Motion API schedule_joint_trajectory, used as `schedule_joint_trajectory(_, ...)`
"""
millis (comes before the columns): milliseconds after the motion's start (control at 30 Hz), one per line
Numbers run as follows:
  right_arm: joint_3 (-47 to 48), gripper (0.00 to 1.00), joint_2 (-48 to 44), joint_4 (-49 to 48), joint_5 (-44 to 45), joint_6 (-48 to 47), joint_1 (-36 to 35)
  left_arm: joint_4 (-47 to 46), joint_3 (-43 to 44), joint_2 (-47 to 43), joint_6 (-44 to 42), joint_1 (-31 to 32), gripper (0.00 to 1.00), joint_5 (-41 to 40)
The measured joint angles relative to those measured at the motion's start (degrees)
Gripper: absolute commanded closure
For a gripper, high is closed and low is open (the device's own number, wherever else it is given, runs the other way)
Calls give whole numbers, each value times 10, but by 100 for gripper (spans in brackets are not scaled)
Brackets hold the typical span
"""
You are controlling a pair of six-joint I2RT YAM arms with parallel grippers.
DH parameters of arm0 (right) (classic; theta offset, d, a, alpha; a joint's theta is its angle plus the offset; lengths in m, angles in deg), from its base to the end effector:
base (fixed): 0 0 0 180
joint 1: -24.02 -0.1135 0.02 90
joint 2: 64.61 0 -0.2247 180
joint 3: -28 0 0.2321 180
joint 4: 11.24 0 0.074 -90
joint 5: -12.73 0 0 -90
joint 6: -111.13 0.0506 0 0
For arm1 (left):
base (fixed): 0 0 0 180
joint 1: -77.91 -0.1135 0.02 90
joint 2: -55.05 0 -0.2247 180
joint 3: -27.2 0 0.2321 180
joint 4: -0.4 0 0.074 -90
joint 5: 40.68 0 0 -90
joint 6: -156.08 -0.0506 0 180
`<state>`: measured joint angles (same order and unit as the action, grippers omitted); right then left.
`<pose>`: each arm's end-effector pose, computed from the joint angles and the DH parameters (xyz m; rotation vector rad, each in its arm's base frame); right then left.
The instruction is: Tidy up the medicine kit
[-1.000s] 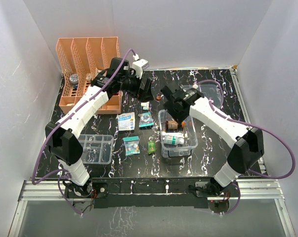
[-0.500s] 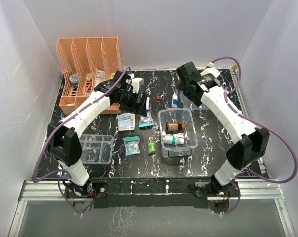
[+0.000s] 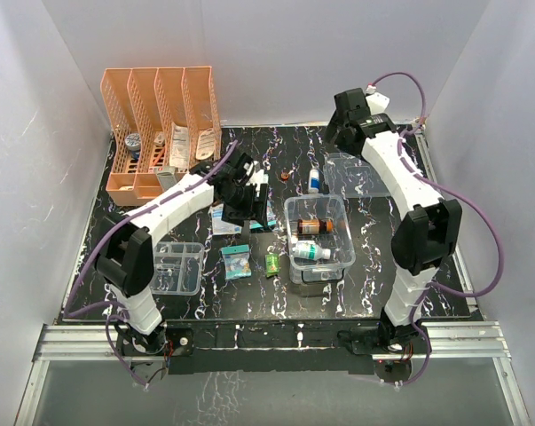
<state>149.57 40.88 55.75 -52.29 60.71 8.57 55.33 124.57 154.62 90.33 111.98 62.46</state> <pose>0.3706 0.0803 0.3013 0.6705 2.2549 -0.0761 0.2886 -0.2091 0.2226 0.3195 2.6575 -0.6535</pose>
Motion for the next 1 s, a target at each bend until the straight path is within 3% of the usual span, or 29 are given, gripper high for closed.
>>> schedule_joint_trajectory(333, -28, 2, 15, -27, -22, -46, 1, -2, -17, 64, 80, 53, 40, -69)
schedule_joint_trajectory(600, -68, 2, 3, -35, -25, -51, 22, 28, -19, 89, 144, 73, 41, -121)
schedule_joint_trajectory(1000, -158, 2, -66, -64, -29, -45, 39, 59, -10, 99, 198, 123, 41, -131)
